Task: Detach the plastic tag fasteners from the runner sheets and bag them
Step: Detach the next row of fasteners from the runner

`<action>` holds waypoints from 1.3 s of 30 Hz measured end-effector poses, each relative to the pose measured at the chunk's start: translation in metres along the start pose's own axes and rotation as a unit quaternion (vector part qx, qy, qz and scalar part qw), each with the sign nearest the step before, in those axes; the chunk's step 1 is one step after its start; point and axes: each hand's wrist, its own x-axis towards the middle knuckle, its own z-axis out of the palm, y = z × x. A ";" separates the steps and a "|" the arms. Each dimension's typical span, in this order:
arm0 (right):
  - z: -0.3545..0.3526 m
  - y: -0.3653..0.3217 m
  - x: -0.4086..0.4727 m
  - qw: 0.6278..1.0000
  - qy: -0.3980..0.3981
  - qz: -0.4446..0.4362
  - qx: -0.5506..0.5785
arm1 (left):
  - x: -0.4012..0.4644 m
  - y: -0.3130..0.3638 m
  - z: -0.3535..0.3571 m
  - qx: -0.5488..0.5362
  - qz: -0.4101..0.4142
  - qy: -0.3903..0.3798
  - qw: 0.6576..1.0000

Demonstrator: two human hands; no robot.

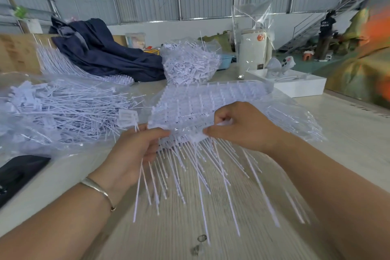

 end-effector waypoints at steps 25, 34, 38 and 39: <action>0.022 0.007 0.000 0.994 -0.094 -0.041 -0.037 | -0.011 -0.003 0.016 0.003 -0.087 -0.099 0.991; 0.010 0.015 0.004 0.998 -0.032 0.035 0.045 | -0.012 0.005 0.010 -0.083 -0.103 -0.160 0.978; 0.008 0.010 0.004 0.991 -0.016 0.058 0.120 | -0.014 0.008 0.009 -0.131 -0.090 -0.169 0.973; 0.007 0.008 0.003 0.987 -0.022 0.056 0.147 | -0.014 0.008 0.009 -0.142 -0.089 -0.173 0.970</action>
